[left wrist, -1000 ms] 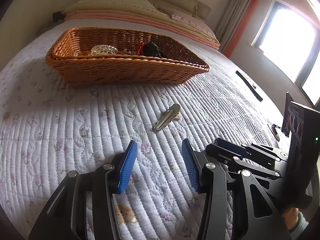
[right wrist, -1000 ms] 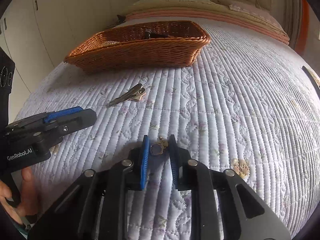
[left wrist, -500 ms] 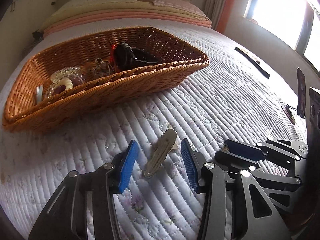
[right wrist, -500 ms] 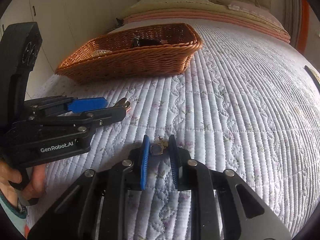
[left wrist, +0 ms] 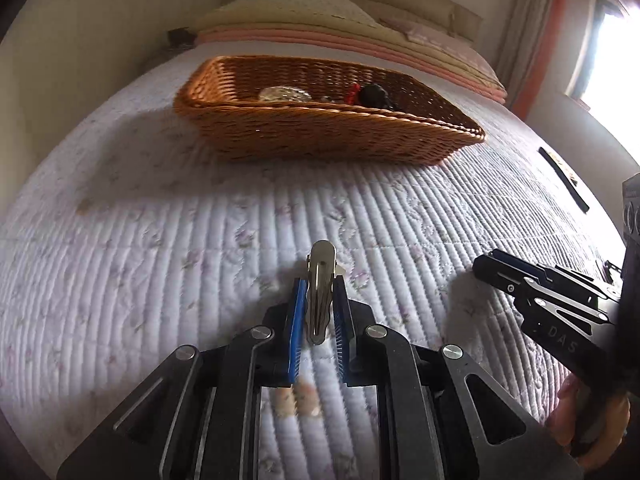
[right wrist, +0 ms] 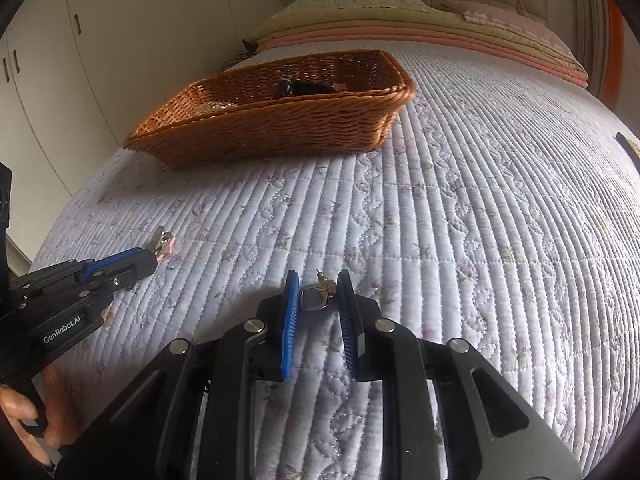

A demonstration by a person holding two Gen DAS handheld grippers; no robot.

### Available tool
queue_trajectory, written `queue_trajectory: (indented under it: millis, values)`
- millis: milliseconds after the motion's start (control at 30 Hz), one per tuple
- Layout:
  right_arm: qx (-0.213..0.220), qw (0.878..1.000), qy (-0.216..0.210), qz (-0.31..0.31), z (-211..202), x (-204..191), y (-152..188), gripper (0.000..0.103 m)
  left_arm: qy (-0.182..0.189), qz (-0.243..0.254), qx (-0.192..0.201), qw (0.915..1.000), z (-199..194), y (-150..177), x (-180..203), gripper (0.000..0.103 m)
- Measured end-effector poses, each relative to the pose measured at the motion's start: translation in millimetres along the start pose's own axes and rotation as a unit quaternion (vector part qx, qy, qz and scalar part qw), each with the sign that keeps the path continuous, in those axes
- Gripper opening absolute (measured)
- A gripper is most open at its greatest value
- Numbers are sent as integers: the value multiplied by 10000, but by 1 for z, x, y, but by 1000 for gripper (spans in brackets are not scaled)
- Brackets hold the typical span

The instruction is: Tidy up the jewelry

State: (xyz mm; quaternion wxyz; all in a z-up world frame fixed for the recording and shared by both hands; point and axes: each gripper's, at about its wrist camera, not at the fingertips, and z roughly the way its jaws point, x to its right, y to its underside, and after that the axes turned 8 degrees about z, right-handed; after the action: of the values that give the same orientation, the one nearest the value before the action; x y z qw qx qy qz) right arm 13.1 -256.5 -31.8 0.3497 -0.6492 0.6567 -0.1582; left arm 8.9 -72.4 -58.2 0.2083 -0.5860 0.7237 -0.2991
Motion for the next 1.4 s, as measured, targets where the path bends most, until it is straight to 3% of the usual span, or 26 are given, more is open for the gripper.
queue_trajectory:
  millis: [133,200,300,400,433,600,700,767,800,1133,1400]
  values:
    - [-2,9999,60,-118,1,-7,2,17,-72,31,29,10000,-3,4,2,14]
    - [-60,9999,-94,-12,0,-2,2,18,116,8,48,9999,-3,4,-1,22]
    - [-76,9996,-254,80,-5,3,3,21,245,-9,99,9996,-3,2,1,25]
    - [13,9999,-105,-33,-9,-2,6,46,370,-17,107,9993,-4,4,-1,28]
    - [-2,9999,-87,-100,-9,-5,7,46,351,20,105,9993,-4,3,-1,28]
    - [-47,9999,67,-131,-3,-8,6,44,295,109,106,9994,0,2,2,28]
    - [-58,9997,216,-74,-1,-5,5,29,261,146,116,9995,2,-1,2,28]
    - [-72,9997,245,-55,1,-5,3,18,174,200,112,9996,4,-3,3,20]
    - [-74,9996,256,-76,2,-6,3,18,140,211,113,9996,5,-3,4,14]
    - [243,9996,43,-147,-14,-7,5,17,558,132,575,9967,-14,0,-2,14]
    - [833,9961,-238,-167,-58,-20,-16,17,629,110,1313,9893,-58,-21,-5,14]
